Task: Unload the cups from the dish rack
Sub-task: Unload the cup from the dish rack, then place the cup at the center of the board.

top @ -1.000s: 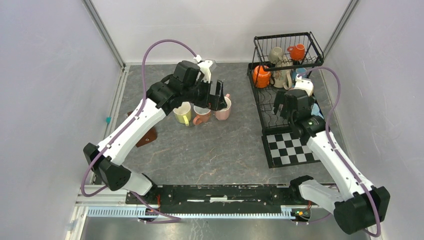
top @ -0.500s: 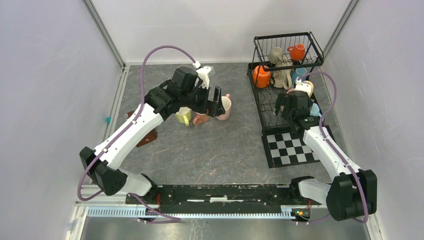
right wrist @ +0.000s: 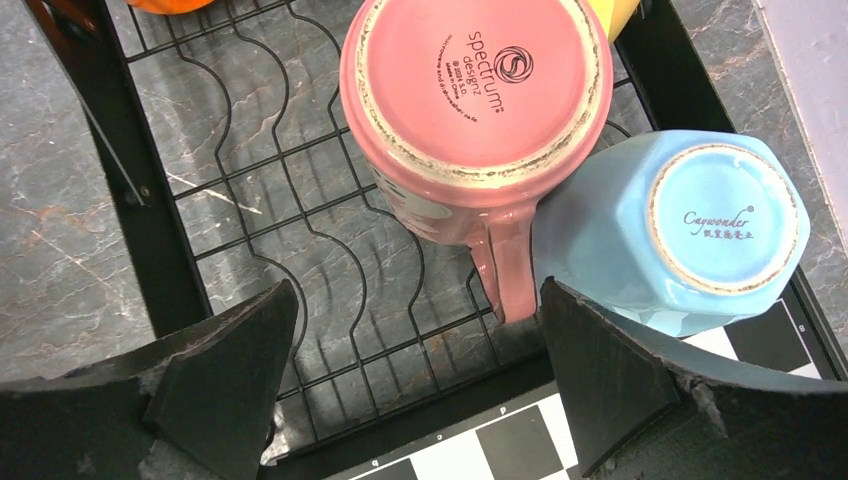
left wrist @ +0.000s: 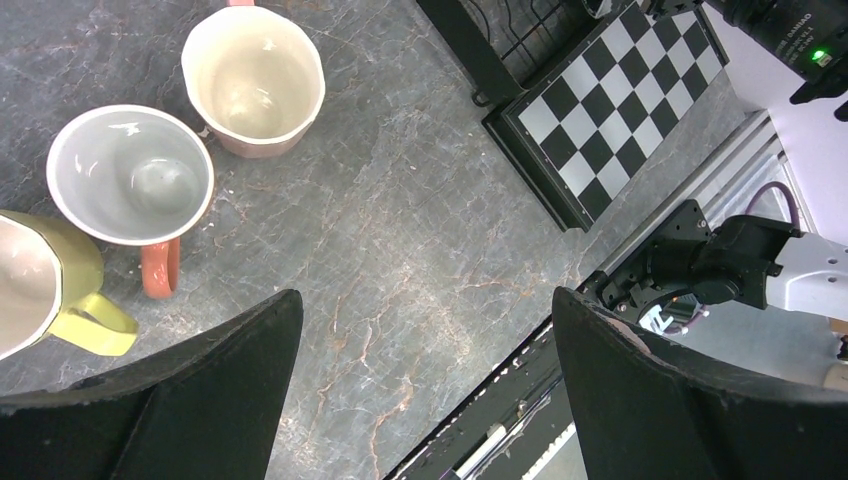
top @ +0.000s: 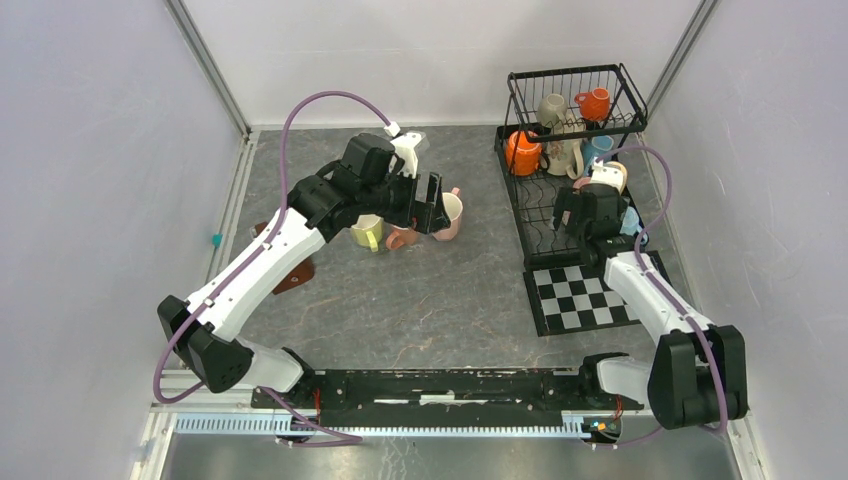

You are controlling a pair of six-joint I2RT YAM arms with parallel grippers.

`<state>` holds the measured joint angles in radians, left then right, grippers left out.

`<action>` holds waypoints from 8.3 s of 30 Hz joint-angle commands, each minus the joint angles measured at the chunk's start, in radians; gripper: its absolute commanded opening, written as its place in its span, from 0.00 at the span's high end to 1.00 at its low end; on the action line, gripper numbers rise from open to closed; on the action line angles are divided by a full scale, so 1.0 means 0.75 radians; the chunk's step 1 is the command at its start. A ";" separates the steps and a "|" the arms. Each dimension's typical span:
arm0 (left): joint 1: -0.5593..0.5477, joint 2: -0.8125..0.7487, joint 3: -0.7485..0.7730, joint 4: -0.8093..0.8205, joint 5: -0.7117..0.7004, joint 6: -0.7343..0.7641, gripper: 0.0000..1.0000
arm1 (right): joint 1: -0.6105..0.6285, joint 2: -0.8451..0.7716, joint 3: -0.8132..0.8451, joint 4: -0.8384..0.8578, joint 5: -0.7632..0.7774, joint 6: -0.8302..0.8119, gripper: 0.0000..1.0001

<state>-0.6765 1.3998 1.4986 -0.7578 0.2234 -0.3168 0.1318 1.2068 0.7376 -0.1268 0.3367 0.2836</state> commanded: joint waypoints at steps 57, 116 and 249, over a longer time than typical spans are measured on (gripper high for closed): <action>0.062 -0.154 -0.127 0.088 -0.359 -0.180 0.00 | -0.031 0.226 -0.075 0.284 -0.001 -0.112 0.48; 0.100 -0.329 -0.466 0.545 0.011 -0.668 0.00 | -0.030 -0.159 -0.012 0.153 -0.135 -0.030 1.00; 0.217 -0.452 -0.153 -0.050 -0.090 -0.493 0.98 | 0.502 -0.458 0.300 -0.207 -0.583 0.167 0.02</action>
<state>-0.5167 1.1172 1.2949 -0.5903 0.3157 -0.8604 0.5095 0.8513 0.9405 -0.2966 -0.1253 0.4480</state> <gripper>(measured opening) 0.192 0.979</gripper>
